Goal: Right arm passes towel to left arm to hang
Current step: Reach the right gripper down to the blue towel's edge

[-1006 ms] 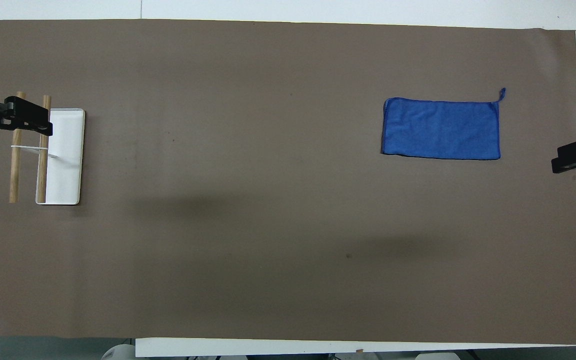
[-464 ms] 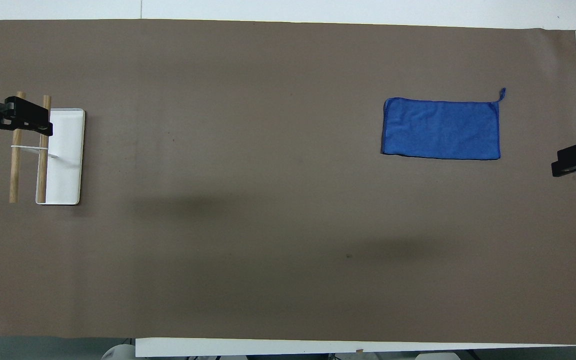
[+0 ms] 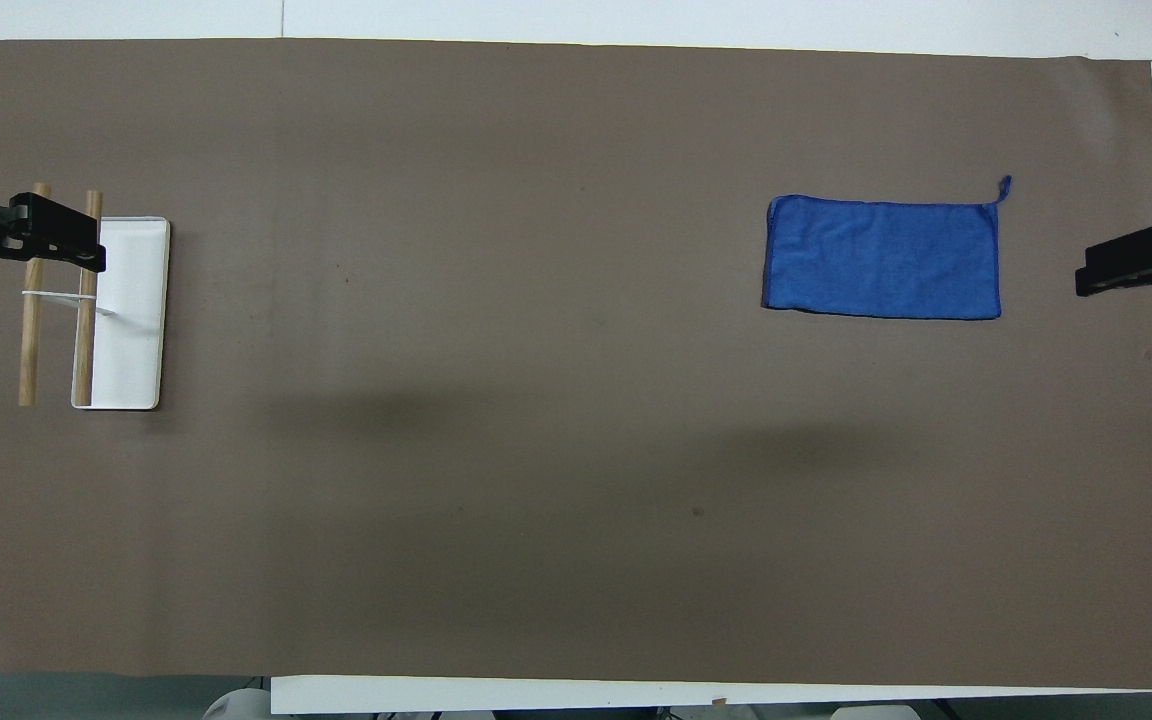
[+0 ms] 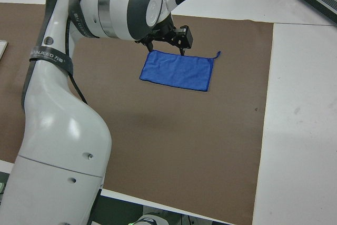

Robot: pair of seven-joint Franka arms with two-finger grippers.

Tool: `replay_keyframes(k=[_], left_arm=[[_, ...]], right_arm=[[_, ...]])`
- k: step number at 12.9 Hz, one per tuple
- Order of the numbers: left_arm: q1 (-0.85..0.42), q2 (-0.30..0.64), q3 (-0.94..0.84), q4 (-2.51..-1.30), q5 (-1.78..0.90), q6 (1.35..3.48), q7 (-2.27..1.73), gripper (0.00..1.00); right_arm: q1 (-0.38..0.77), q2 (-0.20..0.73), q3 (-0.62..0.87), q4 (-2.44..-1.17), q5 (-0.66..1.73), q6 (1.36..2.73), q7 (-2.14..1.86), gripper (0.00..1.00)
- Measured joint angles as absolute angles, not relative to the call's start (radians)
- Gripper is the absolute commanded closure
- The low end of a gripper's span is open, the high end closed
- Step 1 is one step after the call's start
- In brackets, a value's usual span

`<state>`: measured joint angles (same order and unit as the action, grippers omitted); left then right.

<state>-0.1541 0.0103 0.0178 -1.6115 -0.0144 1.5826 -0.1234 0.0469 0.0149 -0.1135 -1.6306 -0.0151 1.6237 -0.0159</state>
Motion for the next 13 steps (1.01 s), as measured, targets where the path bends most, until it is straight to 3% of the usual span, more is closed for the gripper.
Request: replay_keyframes(k=[8,13], left_arm=[[-0.154,0.010,0.018,-1.611,-0.014,1.583,-0.123,0.01],[-0.154,0.010,0.018,-1.611,-0.014,1.583,-0.123,0.01]], right_arm=[[0.066,0.406,-0.109,-1.558,0.036,1.951,-0.016,0.00],[0.072,0.506,-0.109,-1.601,0.039,2.063,-0.016,0.07]])
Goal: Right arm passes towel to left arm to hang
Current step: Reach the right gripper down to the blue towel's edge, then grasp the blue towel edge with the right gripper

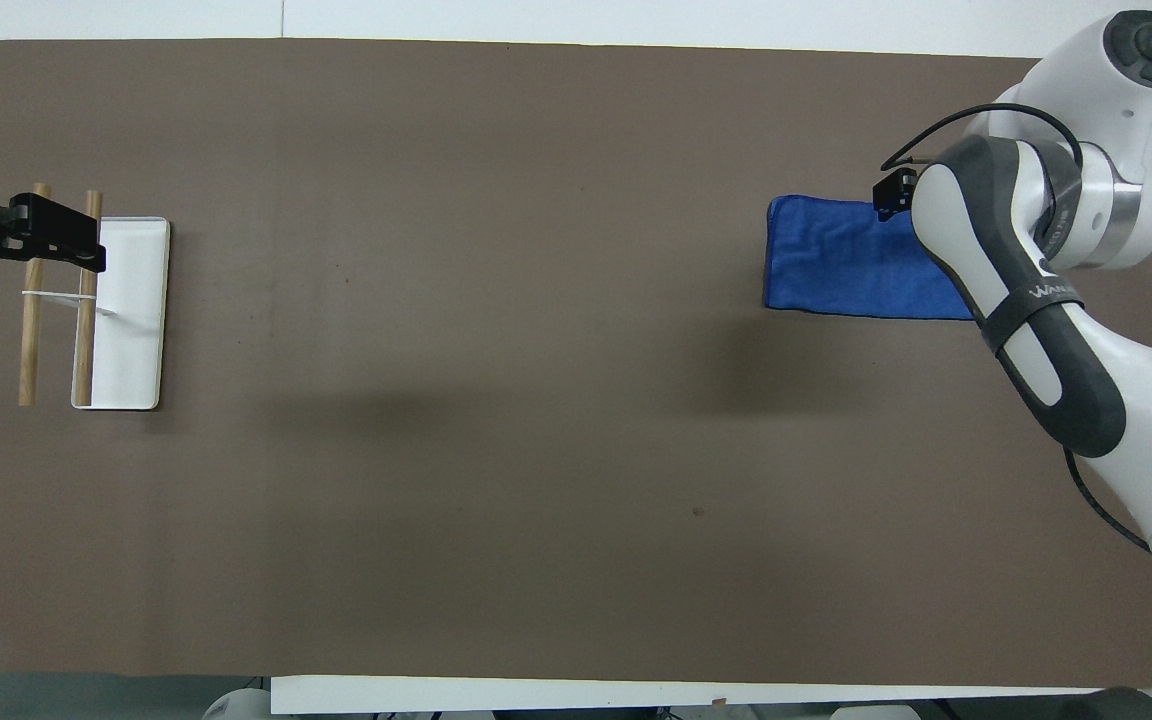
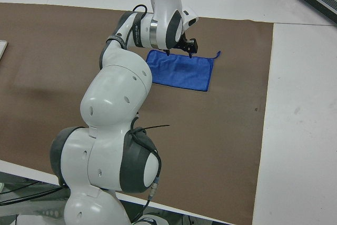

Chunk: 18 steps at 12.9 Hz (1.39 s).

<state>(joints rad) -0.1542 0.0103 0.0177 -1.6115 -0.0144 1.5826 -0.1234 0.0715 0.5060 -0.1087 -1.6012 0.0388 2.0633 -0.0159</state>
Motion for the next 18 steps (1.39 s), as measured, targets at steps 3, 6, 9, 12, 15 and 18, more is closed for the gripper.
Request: replay_keyframes(k=[3,6,9,12,15,18], left_arm=[[-0.157,0.010,0.017,-1.612,-0.014,1.583,-0.123,0.02],[-0.160,0.010,0.017,-1.612,-0.014,1.582,-0.123,0.02],[-0.162,0.010,0.017,-1.613,-0.014,1.582,-0.123,0.02],[-0.162,0.010,0.017,-1.613,-0.014,1.582,-0.123,0.02],[-0.162,0.010,0.017,-1.613,-0.014,1.582,-0.123,0.02],[-0.162,0.010,0.017,-1.613,-0.014,1.582,-0.123,0.02]], right_arm=[[0.082,0.507,-0.101,-1.664,0.039,2.140,-0.017,0.13],[0.089,0.507,-0.100,-1.719,0.039,2.206,-0.017,0.15],[0.089,0.506,-0.100,-1.721,0.039,2.212,-0.031,0.16],[0.088,0.505,-0.100,-1.732,0.039,2.224,-0.053,0.19],[0.087,0.505,-0.100,-1.745,0.039,2.224,-0.064,0.44],[0.087,0.495,-0.100,-1.751,0.039,2.228,-0.071,0.90]])
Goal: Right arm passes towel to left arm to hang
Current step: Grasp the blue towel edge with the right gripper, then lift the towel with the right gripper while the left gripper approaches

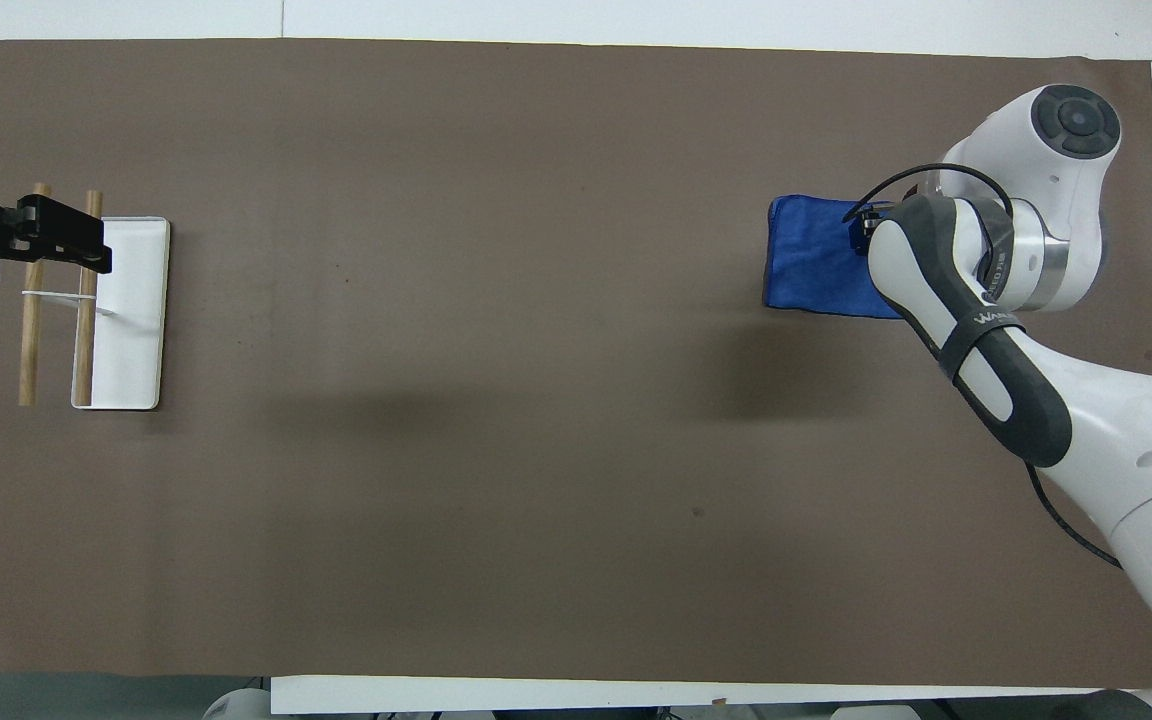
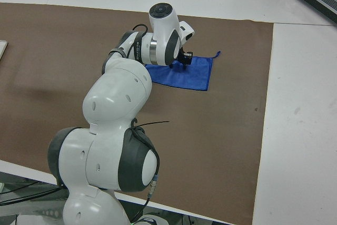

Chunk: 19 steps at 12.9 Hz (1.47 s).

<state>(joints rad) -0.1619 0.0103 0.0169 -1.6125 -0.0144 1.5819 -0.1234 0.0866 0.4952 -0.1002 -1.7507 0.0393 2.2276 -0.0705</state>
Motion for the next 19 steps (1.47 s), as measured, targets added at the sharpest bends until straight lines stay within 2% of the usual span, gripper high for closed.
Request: replay_keyframes(k=[1,2,5,12,15,19], left_arm=[[-0.162,0.010,0.017,-1.613,-0.014,1.582,-0.123,0.02],[-0.162,0.010,0.017,-1.613,-0.014,1.582,-0.123,0.01],[-0.162,0.010,0.017,-1.613,-0.014,1.582,-0.123,0.02],[-0.162,0.010,0.017,-1.613,-0.014,1.582,-0.123,0.01],[-0.163,0.010,0.016,-1.613,-0.014,1.582,-0.123,0.01],[-0.165,0.010,0.014,-1.613,-0.015,1.582,-0.218,0.01]], right_arm=[[0.087,0.491,-0.100,-1.753,0.039,2.228,-0.071,0.98],[0.087,0.490,-0.100,-1.754,0.039,2.227,-0.071,1.00],[0.087,0.489,-0.100,-1.746,0.039,2.202,-0.072,1.00],[0.098,0.466,-0.082,-1.486,0.318,1.812,0.036,1.00],[0.164,0.451,-0.060,-1.438,0.399,1.786,0.236,1.00],[0.248,0.421,-0.048,-1.433,0.553,1.790,0.459,1.00]])
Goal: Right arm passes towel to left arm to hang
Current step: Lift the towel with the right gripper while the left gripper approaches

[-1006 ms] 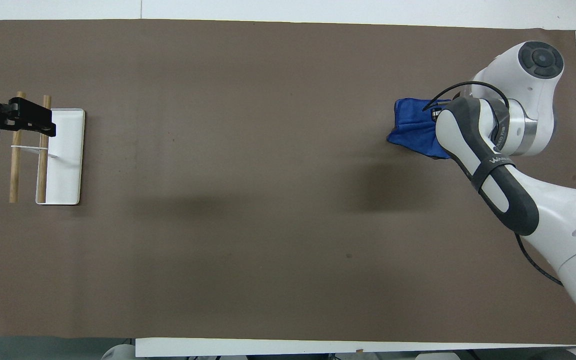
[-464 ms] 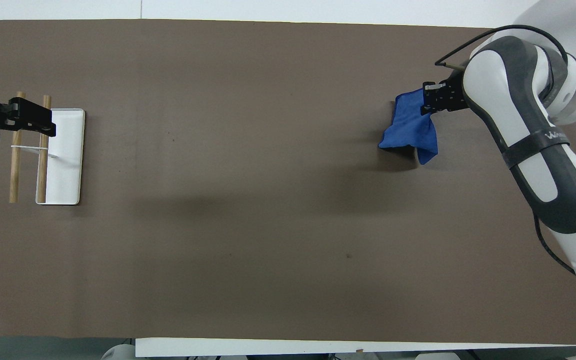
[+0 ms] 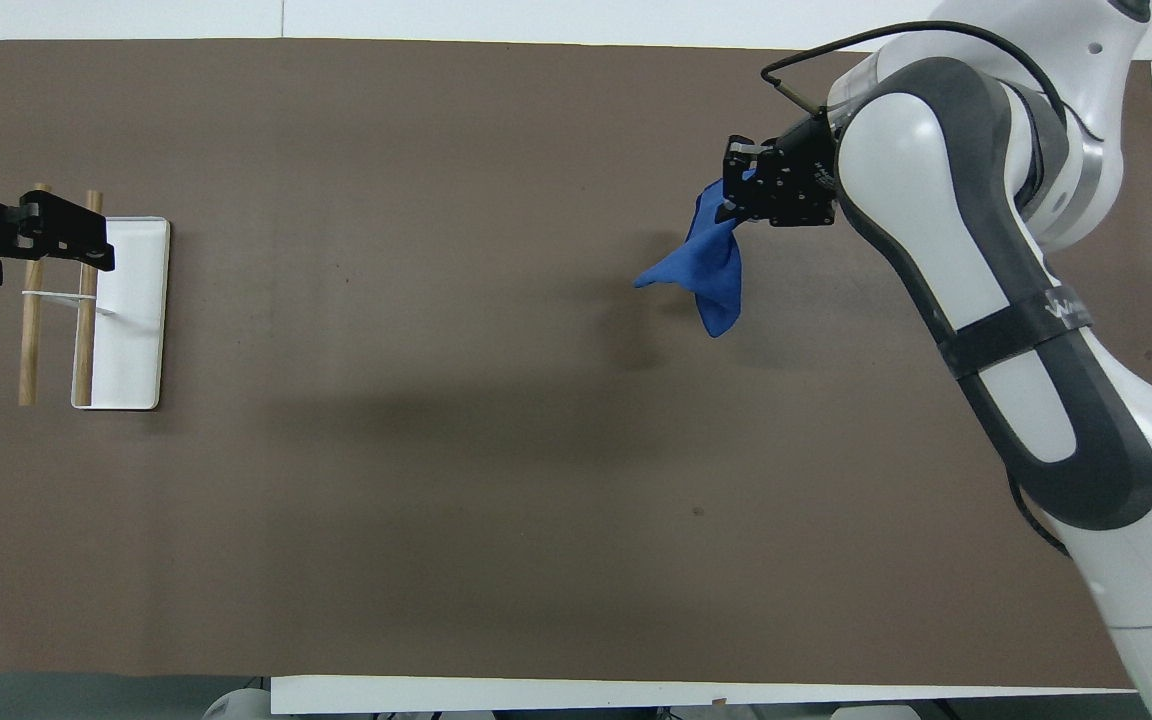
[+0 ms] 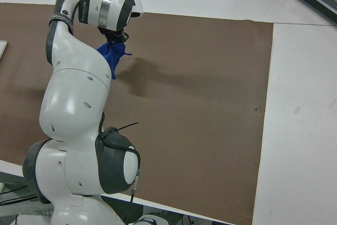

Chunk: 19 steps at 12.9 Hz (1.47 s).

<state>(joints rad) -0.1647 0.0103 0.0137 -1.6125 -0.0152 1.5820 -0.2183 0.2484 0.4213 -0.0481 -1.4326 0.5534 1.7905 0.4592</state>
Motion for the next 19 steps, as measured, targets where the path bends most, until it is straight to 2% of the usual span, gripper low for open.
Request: replay_keyframes(k=[5,8,11,15,19], left_arm=[[-0.165,0.011,0.002,-1.626,-0.109,1.604,-0.511,0.02],[-0.162,0.012,0.015,-1.684,-0.238,1.640,-0.727,0.02],[-0.161,0.012,0.019,-1.754,-0.359,1.730,-0.970,0.02],[-0.161,0.012,0.011,-1.850,-0.482,1.876,-1.197,0.02],[-0.162,0.012,-0.028,-1.892,-0.520,1.979,-1.282,0.02]], right_arm=[[0.392,0.416,-0.042,-1.434,0.676,1.945,0.687,1.00],[0.485,0.418,-0.041,-1.439,0.757,2.039,0.815,1.00],[0.528,0.419,-0.041,-1.443,0.860,2.090,0.910,1.00],[0.582,0.420,-0.041,-1.473,0.932,2.223,0.982,1.00],[0.587,0.420,-0.043,-1.476,0.960,2.231,0.995,1.00]])
